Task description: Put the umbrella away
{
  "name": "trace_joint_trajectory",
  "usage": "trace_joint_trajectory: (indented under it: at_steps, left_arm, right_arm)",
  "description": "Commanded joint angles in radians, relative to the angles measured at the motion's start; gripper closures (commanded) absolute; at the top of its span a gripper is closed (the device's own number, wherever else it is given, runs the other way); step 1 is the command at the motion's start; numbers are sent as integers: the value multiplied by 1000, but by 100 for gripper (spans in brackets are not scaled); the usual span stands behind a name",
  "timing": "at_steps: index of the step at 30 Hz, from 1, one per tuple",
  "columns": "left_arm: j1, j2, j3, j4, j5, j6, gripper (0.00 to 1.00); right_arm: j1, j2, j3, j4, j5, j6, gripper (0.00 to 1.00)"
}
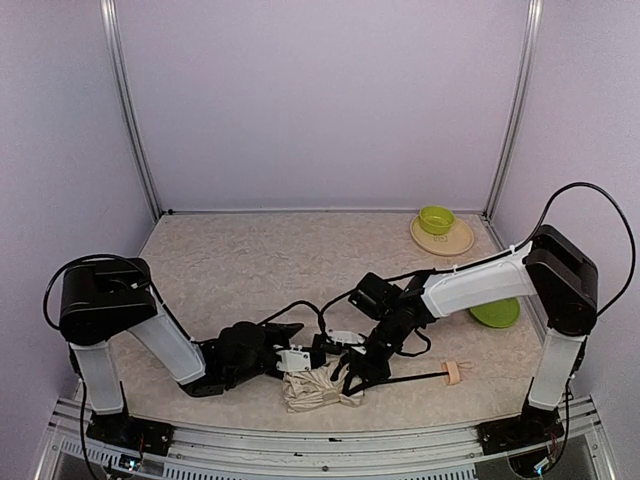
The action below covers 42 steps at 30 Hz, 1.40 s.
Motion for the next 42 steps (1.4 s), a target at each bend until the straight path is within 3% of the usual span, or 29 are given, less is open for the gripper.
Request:
trace_joint_trajectory:
  at_steps: [1, 4, 7, 10, 15, 20, 22, 24, 26, 28, 30, 32, 35, 38, 42]
  left_arm:
    - [22, -87, -20, 134, -41, -107, 34]
    - [39, -109, -52, 120, -113, -147, 22]
    - [52, -115, -57, 135, -268, -169, 17]
    - [78, -130, -65, 139, -330, -154, 13]
    - [133, -113, -99, 313, -392, -22, 8]
    - [219, -48, -107, 604, -488, 77, 2]
    - [202, -153, -92, 445, -476, 41, 2]
    - [161, -326, -25, 24, -395, -104, 5]
    - [170, -494, 113, -451, -223, -394, 12]
    - [192, -625, 225, -735, 43, -599, 21]
    - [122, -715, 265, -867, 189, -579, 23]
    - [-14, -749, 288, -1008, 219, -551, 18]
    - [-110, -711, 281, -1106, 297, -532, 12]
    - [-229, -637, 242, -1139, 216, -383, 5]
    - [-182, -549, 232, -1099, 210, -238, 1]
  right_arm:
    - [-24, 92, -63, 64, 209, 140, 100]
    - [-24, 108, -63, 71, 213, 152, 100]
    - [-29, 113, -58, 72, 221, 165, 100]
    - [-38, 113, -62, 70, 229, 178, 100]
    - [-47, 101, -90, 84, 236, 200, 100]
    - [-47, 91, -109, 97, 232, 213, 100]
    - [-47, 89, -109, 95, 215, 215, 100]
    - [-52, 89, -108, 95, 202, 216, 100]
    - [-63, 92, -106, 90, 201, 221, 100]
    - [-68, 94, -106, 86, 203, 223, 100]
    - [-69, 94, -103, 97, 188, 225, 100]
    - [-69, 97, -94, 101, 170, 226, 100]
    - [-69, 101, -69, 90, 157, 227, 100]
    - [-69, 106, -55, 81, 131, 222, 100]
    - [-69, 113, -45, 68, 123, 211, 100]
